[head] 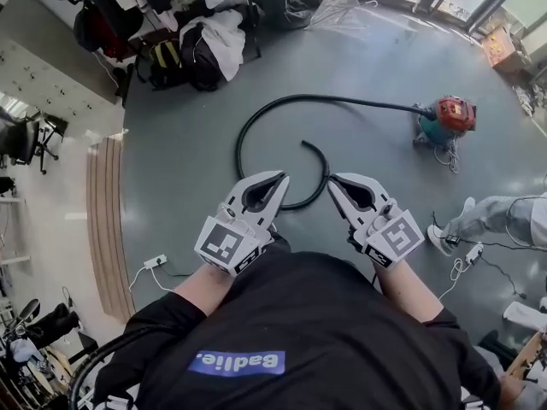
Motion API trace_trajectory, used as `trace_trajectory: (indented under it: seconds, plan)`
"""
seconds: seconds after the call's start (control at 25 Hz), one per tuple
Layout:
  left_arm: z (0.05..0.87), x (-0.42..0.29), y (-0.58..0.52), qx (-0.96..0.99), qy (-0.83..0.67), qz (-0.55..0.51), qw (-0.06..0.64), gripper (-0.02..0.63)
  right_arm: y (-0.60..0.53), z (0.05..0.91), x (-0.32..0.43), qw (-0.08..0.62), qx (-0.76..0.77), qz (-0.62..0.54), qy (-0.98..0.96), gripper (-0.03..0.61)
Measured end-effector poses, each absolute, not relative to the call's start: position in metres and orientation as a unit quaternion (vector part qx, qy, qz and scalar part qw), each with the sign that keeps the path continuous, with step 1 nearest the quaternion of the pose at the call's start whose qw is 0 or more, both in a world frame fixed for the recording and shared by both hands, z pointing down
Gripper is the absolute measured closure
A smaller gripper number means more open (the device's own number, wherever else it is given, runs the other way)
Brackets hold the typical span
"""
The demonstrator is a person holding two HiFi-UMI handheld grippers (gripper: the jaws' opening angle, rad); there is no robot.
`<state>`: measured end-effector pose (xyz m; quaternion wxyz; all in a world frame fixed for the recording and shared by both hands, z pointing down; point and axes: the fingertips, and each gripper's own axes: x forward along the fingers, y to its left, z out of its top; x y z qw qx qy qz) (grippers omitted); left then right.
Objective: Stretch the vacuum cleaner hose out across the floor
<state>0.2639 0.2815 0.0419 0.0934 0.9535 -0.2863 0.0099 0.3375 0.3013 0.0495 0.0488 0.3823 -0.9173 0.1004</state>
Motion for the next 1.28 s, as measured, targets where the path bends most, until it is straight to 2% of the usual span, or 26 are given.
trace_trajectory:
  seconds: [0.2, 0.4, 0.96, 1.28]
  plan:
    - [0.051, 0.251, 0.236, 0.956, -0.276, 0.014, 0.103, 0.606, 0.259, 0.05, 0.323, 0.055, 0.386, 0.098, -0.915, 0.575]
    - [0.053, 0.263, 0.208, 0.953, -0.283, 0.019, 0.103, 0.606, 0.229, 0.052, 0.34, 0.052, 0.384, 0.095, -0.917, 0.574]
    - [0.064, 0.423, 0.085, 0.919, -0.38, 0.044, 0.101, 0.604, 0.092, 0.071, 0.522, 0.043, 0.315, 0.082, -0.945, 0.564]
    - [0.068, 0.453, 0.046, 0.91, -0.398, 0.062, 0.097, 0.604, 0.05, 0.079, 0.546, 0.044, 0.287, 0.093, -0.952, 0.532]
